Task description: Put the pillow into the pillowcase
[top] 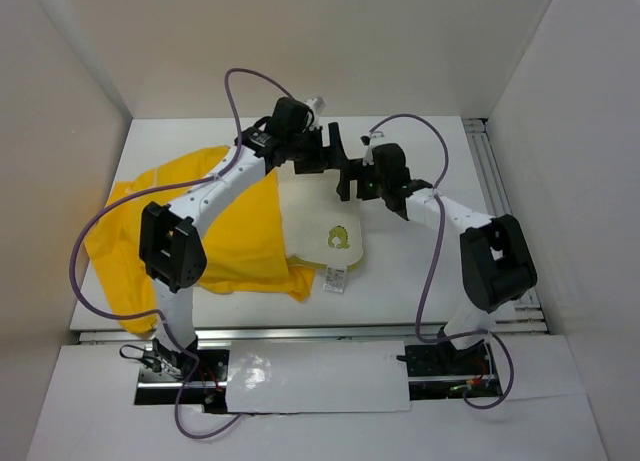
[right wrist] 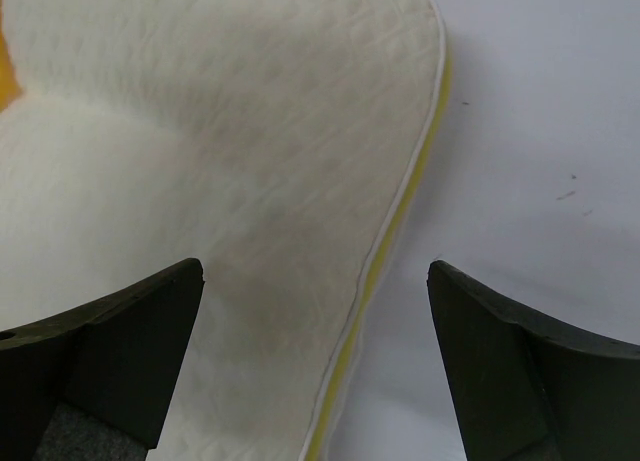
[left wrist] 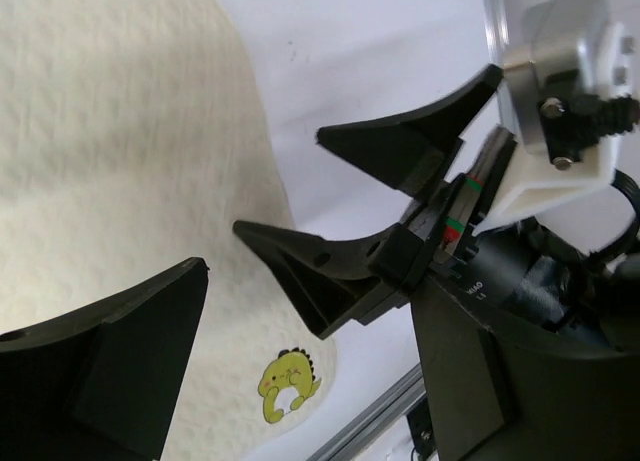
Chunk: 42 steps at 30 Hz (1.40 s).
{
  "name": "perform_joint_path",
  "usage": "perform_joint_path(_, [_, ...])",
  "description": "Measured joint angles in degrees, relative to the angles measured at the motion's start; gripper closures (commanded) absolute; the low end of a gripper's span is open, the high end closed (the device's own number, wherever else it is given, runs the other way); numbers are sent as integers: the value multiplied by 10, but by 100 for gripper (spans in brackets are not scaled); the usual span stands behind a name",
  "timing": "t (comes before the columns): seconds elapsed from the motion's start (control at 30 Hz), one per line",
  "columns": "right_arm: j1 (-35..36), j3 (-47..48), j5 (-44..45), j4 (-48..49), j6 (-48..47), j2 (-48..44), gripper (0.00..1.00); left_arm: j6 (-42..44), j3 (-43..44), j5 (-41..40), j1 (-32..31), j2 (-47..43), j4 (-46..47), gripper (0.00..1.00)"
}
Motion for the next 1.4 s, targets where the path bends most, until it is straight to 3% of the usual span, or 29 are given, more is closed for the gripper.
perform_joint_path(0.27, [-15, 18, -66, 8, -1, 16, 0, 49, -67, 131, 57, -31, 73, 7])
perform_joint_path(0.43, [-80, 22, -66, 32, -3, 12, 0, 69, -115, 194, 214, -46, 96, 4])
perform_joint_path(0.5, [-88, 22, -59, 35, -5, 12, 0, 73, -111, 188, 241, -45, 92, 2])
perform_joint_path(0.67, [-80, 32, -41, 29, -2, 17, 0, 98, -38, 116, 205, -30, 49, 2])
perform_joint_path(0.87, [-78, 97, -20, 25, 34, 56, 0, 133, 36, -69, 137, 27, -34, 1])
perform_joint_path(1.13, [-78, 146, -12, 21, 65, 102, 0, 152, 40, -219, 110, 108, -120, 1])
perform_joint_path(1.23, [-78, 154, -15, 20, 72, 125, 0, 157, 40, -237, 104, 123, -125, 9])
perform_joint_path(1.3, [-78, 155, -15, 17, 76, 134, 0, 160, 43, -247, 101, 129, -128, 27])
perform_joint_path(1.33, [-78, 155, -16, 14, 77, 137, 0, 160, 47, -253, 100, 132, -132, 42])
perform_joint_path(1.37, [-78, 155, -17, 11, 78, 139, 0, 160, 50, -260, 99, 134, -136, 42])
perform_joint_path(1.4, [-77, 155, -17, 9, 80, 142, 0, 162, 54, -267, 97, 136, -141, 50])
